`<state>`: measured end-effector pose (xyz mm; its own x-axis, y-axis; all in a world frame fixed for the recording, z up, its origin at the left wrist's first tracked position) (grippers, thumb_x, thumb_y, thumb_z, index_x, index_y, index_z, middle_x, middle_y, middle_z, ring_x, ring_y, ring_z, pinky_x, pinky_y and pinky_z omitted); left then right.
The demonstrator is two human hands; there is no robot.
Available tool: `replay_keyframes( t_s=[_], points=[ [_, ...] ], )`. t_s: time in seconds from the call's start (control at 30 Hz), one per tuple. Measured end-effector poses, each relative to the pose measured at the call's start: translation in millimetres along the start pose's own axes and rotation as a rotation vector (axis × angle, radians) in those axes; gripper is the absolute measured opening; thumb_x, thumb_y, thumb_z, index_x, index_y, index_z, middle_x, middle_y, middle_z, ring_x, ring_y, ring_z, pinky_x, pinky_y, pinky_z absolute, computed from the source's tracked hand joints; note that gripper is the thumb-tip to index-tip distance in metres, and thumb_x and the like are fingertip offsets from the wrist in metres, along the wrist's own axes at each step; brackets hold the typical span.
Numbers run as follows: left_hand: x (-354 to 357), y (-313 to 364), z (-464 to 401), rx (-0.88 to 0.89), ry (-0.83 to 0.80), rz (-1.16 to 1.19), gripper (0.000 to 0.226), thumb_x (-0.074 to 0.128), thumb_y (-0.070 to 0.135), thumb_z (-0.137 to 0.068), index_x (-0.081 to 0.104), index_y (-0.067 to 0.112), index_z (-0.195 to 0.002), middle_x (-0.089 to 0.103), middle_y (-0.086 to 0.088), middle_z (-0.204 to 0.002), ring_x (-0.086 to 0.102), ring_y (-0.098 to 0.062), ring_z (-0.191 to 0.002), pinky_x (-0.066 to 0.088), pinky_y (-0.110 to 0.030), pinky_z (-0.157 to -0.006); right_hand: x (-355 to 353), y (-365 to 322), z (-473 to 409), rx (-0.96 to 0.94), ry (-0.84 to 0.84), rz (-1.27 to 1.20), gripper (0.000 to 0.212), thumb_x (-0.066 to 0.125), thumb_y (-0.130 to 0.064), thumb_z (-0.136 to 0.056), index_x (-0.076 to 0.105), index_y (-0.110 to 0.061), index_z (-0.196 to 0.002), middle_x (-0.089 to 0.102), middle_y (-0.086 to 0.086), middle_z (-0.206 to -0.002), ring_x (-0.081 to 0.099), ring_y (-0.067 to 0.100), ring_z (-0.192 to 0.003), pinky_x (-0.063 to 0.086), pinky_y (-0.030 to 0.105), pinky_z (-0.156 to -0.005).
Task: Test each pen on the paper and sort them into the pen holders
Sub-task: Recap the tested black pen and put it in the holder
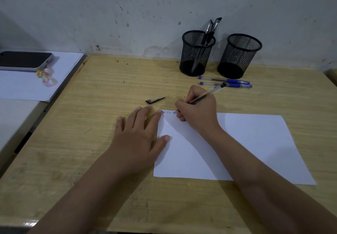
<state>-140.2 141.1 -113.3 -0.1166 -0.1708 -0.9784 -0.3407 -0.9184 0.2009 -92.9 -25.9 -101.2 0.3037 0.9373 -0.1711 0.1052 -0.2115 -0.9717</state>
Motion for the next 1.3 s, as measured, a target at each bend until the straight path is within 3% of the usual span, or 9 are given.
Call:
replay_keyframes(
  t_s=[0.17,0.3,0.57,0.73,0.9,1.03,1.1,1.17,1.3],
  points=[
    [0.5,-0.6,0.2,-0.002,-0.010,-0.010,0.081,-0.003,0.069,-0.073,0.000,0.035,-0.146,0.002,0.003,-0.156,-0.002,-0.019,-0.144,0.005,-0.054,-0.113,-1.6,1.2,-0.2,0.006,0.004,0.005,0.029,0.059,0.007,-0.074,0.039,-0.007,-0.058,0.047,0.021,-0.050,0.058,0.029,-0.043,0.048,0.030,-0.041],
    [-0.3,-0.5,0.7,0.002,-0.004,0.004,0.081,-0.001,0.069,-0.074,0.004,0.034,-0.146,0.004,0.002,-0.156,0.000,-0.020,-0.144,0.006,-0.055,-0.112,-1.5,0.8,-0.4,0.021,0.023,-0.016,0.034,0.059,0.007,-0.074,0.037,-0.011,-0.056,0.047,0.026,-0.051,0.057,0.028,-0.042,0.047,0.027,-0.040],
    [0.1,-1.3,0.3,-0.002,-0.013,-0.005,0.081,-0.003,0.069,-0.073,0.001,0.034,-0.146,0.001,0.004,-0.156,-0.003,-0.018,-0.143,0.005,-0.053,-0.113,-3.9,-0.6,1.0,0.017,0.052,-0.011,0.036,0.059,0.008,-0.074,0.036,-0.012,-0.055,0.047,0.020,-0.049,0.059,0.031,-0.043,0.047,0.027,-0.039],
    [0.2,-1.6,1.3,0.000,-0.010,0.008,0.079,-0.001,0.069,-0.074,0.003,0.035,-0.146,0.003,0.004,-0.156,-0.002,-0.018,-0.144,0.005,-0.053,-0.113,-3.9,-0.5,0.1,0.034,0.050,-0.024,0.037,0.058,0.009,-0.073,0.035,-0.013,-0.054,0.045,0.013,-0.045,0.055,0.025,-0.039,0.044,0.026,-0.040],
    [-1.9,-0.5,1.3,0.002,-0.033,0.021,0.079,-0.001,0.070,-0.073,0.002,0.036,-0.145,0.002,0.005,-0.155,-0.002,-0.017,-0.143,0.005,-0.053,-0.113,-9.6,-1.3,0.3,0.115,0.104,-0.097,0.030,0.060,0.006,-0.074,0.040,-0.010,-0.059,0.052,0.018,-0.049,0.058,0.022,-0.040,0.045,0.024,-0.039],
    [-15.6,0.5,-5.9,-0.005,-0.081,0.040,0.069,0.020,0.069,-0.080,0.023,0.034,-0.138,0.019,0.003,-0.145,0.018,-0.019,-0.135,0.018,-0.046,-0.109,-14.7,0.0,-2.9,0.203,0.198,-0.305,0.031,0.063,0.003,-0.080,0.042,-0.012,-0.062,0.057,0.012,-0.052,0.061,0.017,-0.042,0.050,0.027,-0.043],
    [-25.5,0.8,-19.6,-0.023,-0.003,0.088,0.049,0.041,0.058,-0.085,0.042,0.026,-0.122,0.033,0.000,-0.129,0.033,-0.020,-0.120,0.028,-0.042,-0.100,-14.0,0.3,-3.0,0.204,0.198,-0.362,0.032,0.067,-0.003,-0.082,0.043,-0.013,-0.064,0.059,0.009,-0.053,0.063,0.016,-0.045,0.055,0.031,-0.051],
    [-32.2,-0.4,-36.2,-0.033,0.156,0.146,0.036,0.053,0.044,-0.085,0.049,0.019,-0.111,0.042,-0.002,-0.116,0.044,-0.021,-0.107,0.037,-0.040,-0.088,-13.3,-1.2,-1.2,0.192,0.172,-0.373,0.030,0.071,-0.009,-0.082,0.045,-0.013,-0.066,0.061,0.009,-0.056,0.064,0.016,-0.046,0.056,0.030,-0.052],
    [-30.0,-11.4,-59.7,-0.110,0.331,0.250,0.039,0.058,0.027,-0.085,0.052,0.017,-0.121,0.051,-0.005,-0.111,0.054,-0.023,-0.097,0.048,-0.039,-0.078,-13.4,-6.7,5.1,0.143,0.097,-0.272,0.028,0.072,-0.026,-0.083,0.050,-0.014,-0.069,0.060,0.010,-0.056,0.054,0.014,-0.038,0.043,0.021,-0.038]
  ],
)
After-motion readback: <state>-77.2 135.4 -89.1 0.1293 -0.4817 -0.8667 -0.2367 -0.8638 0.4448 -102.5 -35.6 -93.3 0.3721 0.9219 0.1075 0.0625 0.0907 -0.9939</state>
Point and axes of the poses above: each hand's wrist, its own z-axis away from the middle knuckle, its own x-axis out of the palm, y = z × x, the point moved 3 cm from there along -z, towards the middle knuckle
